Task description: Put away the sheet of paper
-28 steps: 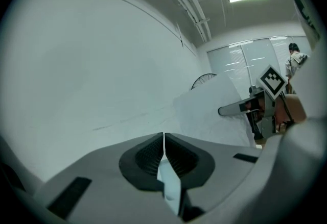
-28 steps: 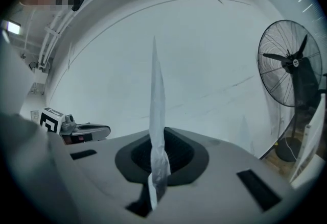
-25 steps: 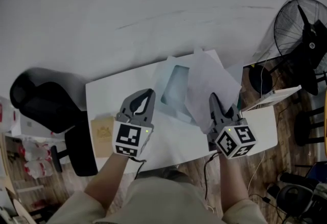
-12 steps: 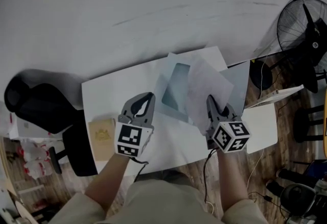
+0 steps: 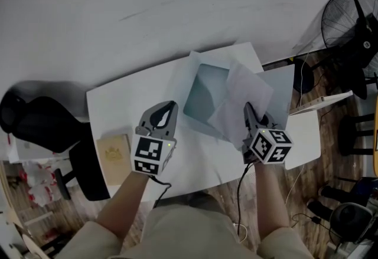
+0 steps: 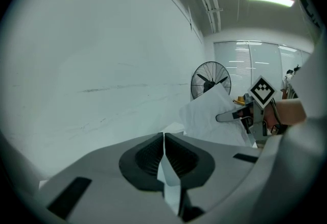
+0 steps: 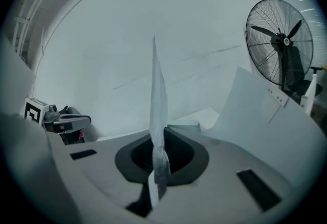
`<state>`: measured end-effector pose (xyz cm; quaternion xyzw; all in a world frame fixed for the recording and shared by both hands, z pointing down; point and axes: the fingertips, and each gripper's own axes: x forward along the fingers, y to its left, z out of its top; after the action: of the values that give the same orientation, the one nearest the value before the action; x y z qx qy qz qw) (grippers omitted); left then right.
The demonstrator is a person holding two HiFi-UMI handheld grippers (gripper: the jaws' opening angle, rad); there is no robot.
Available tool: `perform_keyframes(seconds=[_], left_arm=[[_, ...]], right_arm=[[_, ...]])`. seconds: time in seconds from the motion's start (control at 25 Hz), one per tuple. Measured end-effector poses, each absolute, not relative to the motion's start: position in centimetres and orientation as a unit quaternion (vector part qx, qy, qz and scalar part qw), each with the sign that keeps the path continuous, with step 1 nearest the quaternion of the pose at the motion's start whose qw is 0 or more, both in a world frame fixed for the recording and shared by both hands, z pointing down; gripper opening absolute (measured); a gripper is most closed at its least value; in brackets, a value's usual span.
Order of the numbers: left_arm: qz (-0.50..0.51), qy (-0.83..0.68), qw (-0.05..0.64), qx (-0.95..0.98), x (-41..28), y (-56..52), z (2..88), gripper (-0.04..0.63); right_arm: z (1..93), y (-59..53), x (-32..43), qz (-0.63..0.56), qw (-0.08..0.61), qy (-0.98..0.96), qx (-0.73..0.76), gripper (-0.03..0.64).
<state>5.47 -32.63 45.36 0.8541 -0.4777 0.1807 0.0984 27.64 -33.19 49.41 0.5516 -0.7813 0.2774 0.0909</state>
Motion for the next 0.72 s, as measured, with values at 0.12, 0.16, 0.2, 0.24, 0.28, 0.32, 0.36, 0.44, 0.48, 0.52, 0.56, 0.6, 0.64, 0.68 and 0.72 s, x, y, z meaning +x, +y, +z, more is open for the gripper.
perform_keyframes(seconds=[0.12,0.16,0.2,0.24,0.28,0.32,0.36,0.44,0.48,0.52,0.56,0.6,0.64,0.68,0.72], left_arm=[[0.189,-0.475,0.104,0.853,5.7,-33.2,46.4,0.028],[0.19,-0.474,0.107,0.853,5.7,-33.4,46.7,0.028],[0.19,-0.473,0.109,0.853,5.8,-33.5,46.9,0.028],[0.188,-0.473,0.111,0.853,5.9,-33.6,47.1,0.028],[0.187,-0.473,0.111,0.854,6.1,-33.9,47.3,0.028],[0.189,-0.472,0.111,0.854,6.3,-34.1,47.6,0.028],[0.194,-0.471,0.112,0.853,6.5,-34.3,48.0,0.028],[0.204,-0.469,0.114,0.852,6.6,-34.7,49.0,0.028],[0.208,-0.468,0.116,0.851,6.6,-34.9,49.5,0.028],[0.212,-0.467,0.118,0.85,6.5,-35.1,50.0,0.028],[0.217,-0.467,0.12,0.849,6.4,-35.3,50.5,0.028],[0.221,-0.467,0.122,0.848,6.3,-35.5,51.1,0.028],[0.225,-0.467,0.126,0.846,6.1,-35.7,51.7,0.028],[0.228,-0.468,0.129,0.844,5.9,-35.8,52.3,0.028],[0.232,-0.469,0.132,0.842,5.8,-35.9,52.8,0.028]], right_arm=[[50.8,-33.9,28.5,0.294,0.097,-0.776,0.55,0.021],[51.2,-34.0,28.7,0.309,0.092,-0.773,0.546,0.021],[51.7,-34.1,28.9,0.324,0.086,-0.771,0.542,0.021],[52.2,-34.1,29.0,0.337,0.081,-0.768,0.539,0.021],[52.7,-34.1,29.3,0.347,0.079,-0.764,0.538,0.021],[53.2,-34.1,29.6,0.355,0.08,-0.761,0.537,0.021],[53.7,-34.1,29.8,0.362,0.081,-0.757,0.538,0.021],[54.7,-34.2,30.3,0.376,0.082,-0.75,0.538,0.021],[55.1,-34.2,30.6,0.383,0.082,-0.746,0.538,0.021],[55.6,-34.3,30.9,0.389,0.082,-0.743,0.538,0.021],[56.0,-34.3,31.3,0.396,0.082,-0.74,0.538,0.021],[56.5,-34.4,31.6,0.402,0.083,-0.738,0.537,0.021],[56.9,-34.4,31.9,0.407,0.083,-0.736,0.535,0.021],[57.2,-34.5,32.2,0.41,0.084,-0.735,0.533,0.021],[57.4,-34.6,32.5,0.413,0.085,-0.735,0.532,0.021]])
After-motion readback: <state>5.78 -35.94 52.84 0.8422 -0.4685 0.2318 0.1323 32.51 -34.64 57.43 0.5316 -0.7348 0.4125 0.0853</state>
